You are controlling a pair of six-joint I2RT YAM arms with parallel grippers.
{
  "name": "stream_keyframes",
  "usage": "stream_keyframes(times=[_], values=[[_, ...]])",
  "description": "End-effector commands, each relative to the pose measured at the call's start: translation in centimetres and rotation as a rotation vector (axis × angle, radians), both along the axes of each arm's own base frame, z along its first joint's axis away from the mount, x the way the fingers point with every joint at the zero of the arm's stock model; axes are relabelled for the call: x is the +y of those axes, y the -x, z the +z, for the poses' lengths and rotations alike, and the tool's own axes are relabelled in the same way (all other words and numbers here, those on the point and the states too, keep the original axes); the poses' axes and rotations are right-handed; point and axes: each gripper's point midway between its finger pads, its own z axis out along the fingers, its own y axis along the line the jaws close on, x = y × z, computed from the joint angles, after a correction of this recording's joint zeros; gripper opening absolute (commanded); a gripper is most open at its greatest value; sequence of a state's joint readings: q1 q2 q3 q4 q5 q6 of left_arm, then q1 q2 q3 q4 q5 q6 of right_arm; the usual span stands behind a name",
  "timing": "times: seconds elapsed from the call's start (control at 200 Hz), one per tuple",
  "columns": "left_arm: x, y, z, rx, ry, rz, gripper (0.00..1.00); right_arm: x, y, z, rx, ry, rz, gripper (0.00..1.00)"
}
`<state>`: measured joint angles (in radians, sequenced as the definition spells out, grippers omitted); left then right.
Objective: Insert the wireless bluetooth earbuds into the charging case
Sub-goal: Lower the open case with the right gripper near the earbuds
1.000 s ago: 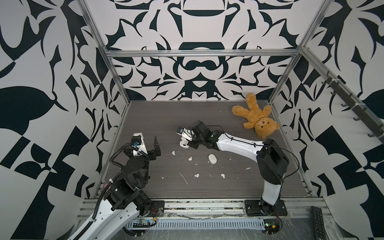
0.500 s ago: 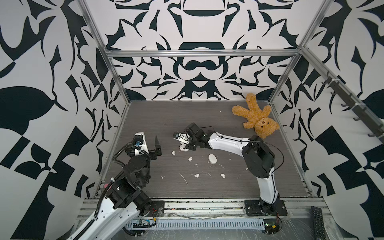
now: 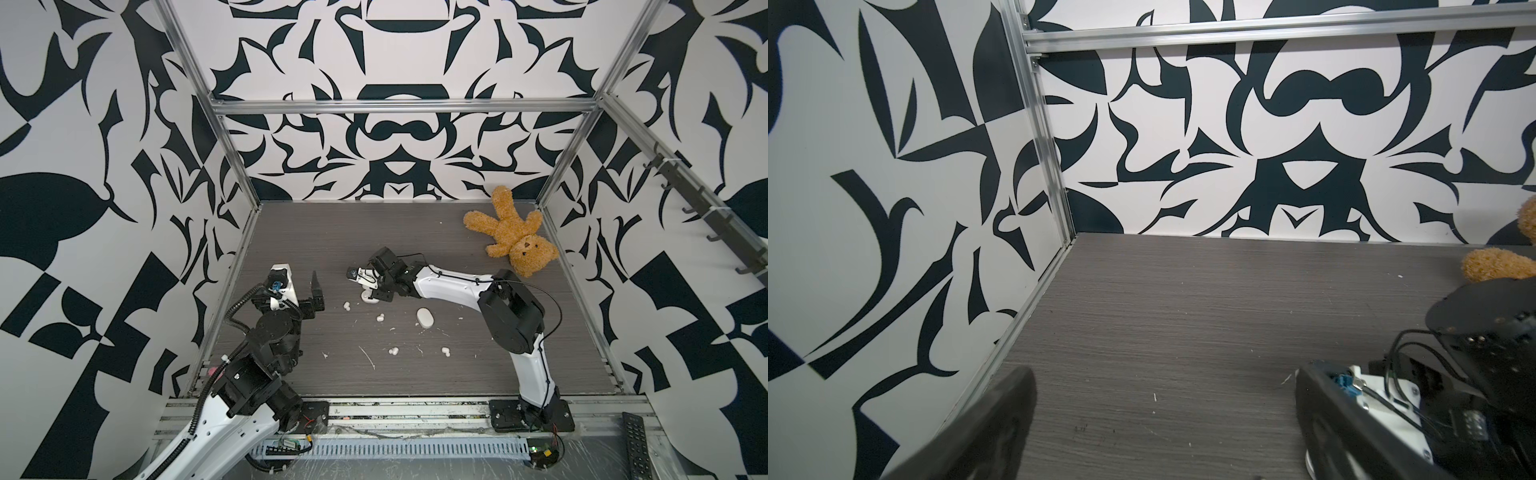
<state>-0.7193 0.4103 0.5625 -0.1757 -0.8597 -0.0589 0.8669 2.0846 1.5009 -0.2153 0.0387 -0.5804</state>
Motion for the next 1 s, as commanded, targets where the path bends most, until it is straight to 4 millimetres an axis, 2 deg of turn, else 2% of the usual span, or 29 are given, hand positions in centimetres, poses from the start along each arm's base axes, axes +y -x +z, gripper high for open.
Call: stream_keyframes(times=[0.0, 0.565, 0.995], values=[[-0.1, -0.2, -0.1, -0.009, 0.008, 0.002, 0.99, 1.2, -0.5, 2.3, -0.043, -0.042, 0.011, 0.00], [0.0, -0.1, 0.0, -0.014, 0.012, 0.001, 0.99, 1.4, 0.1, 1.8, -0.022, -0.043, 0.030, 0.08], [0.1, -0.1, 0.1, -0.020, 0.016, 0.003, 0.99, 1.7, 0.7, 1.4, -0.010, -0.043, 0.045, 0.08]])
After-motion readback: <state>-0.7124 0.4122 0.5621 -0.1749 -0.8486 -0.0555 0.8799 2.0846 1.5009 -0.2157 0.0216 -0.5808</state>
